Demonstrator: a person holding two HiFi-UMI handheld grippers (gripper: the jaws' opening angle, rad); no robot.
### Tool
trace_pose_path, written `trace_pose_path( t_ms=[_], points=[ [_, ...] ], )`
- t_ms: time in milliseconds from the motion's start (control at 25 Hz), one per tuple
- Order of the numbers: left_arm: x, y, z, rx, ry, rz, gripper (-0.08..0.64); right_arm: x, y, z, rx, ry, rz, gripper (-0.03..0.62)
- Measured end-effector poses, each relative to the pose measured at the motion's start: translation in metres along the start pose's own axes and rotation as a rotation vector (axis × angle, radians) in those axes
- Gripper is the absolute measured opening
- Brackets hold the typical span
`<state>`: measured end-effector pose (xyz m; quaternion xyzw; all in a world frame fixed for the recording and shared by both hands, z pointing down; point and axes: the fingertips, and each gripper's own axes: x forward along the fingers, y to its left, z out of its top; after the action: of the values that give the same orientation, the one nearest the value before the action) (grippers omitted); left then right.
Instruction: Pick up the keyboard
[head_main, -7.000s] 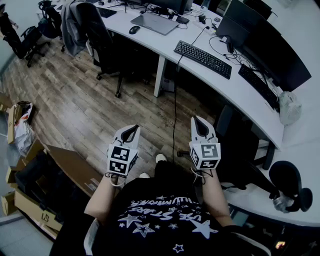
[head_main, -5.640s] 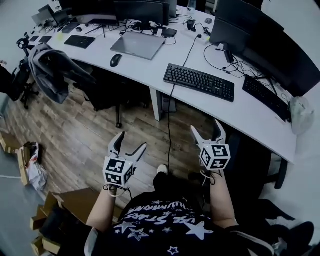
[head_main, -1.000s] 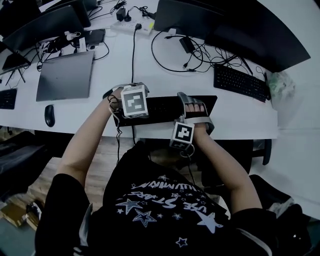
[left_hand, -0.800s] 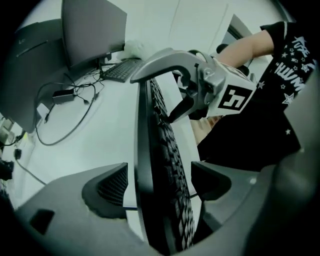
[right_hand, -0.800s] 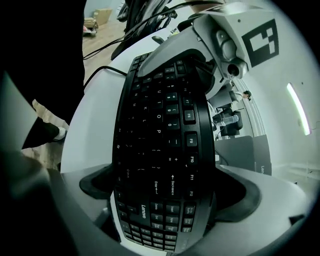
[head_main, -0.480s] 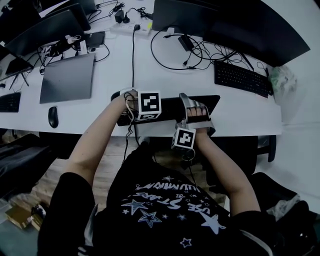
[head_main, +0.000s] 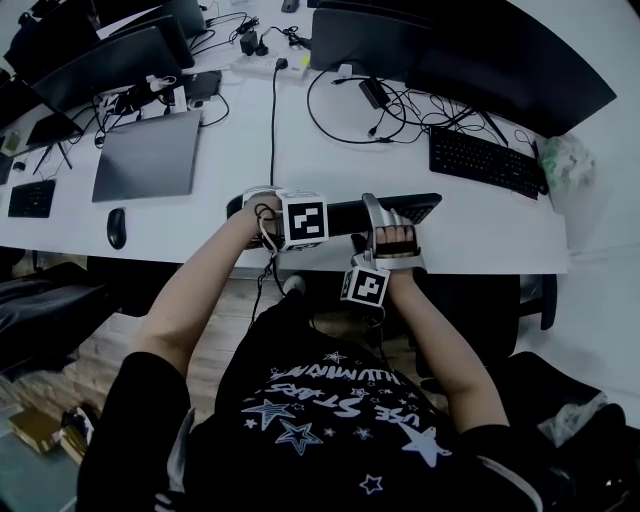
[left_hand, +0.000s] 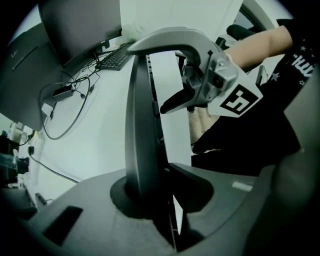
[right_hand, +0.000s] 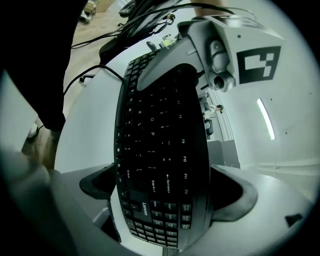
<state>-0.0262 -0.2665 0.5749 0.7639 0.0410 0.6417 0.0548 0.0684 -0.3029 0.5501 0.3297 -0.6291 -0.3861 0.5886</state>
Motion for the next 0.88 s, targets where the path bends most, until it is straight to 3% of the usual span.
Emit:
trace_pose_path(
  t_ms=[240,400,640,880],
  points=[
    [-0.002,-0.008,-0.002,-0.058,0.019,0.097,0.091,-0.019,-0.015,-0.007,0.090,-0.007,-0.053,0.574],
    [-0.010,-0.013,-0.005,-0.164,-0.026,0.154,0.089,-0.036,-0.031,-0.020,0.233,-0.013,-0.089,0.574],
    [-0.040,-0.042,0.005,-0.433,-0.256,0.173,0.089,-0.074,-0.067,-0.040,0.520,-0.081,-0.148,0.572],
    [-0.061,-0.092,0.019,-0.622,-0.523,0.193,0.089,-0.125,-0.076,-0.051,0.790,-0.169,-0.147,0.555]
  ],
)
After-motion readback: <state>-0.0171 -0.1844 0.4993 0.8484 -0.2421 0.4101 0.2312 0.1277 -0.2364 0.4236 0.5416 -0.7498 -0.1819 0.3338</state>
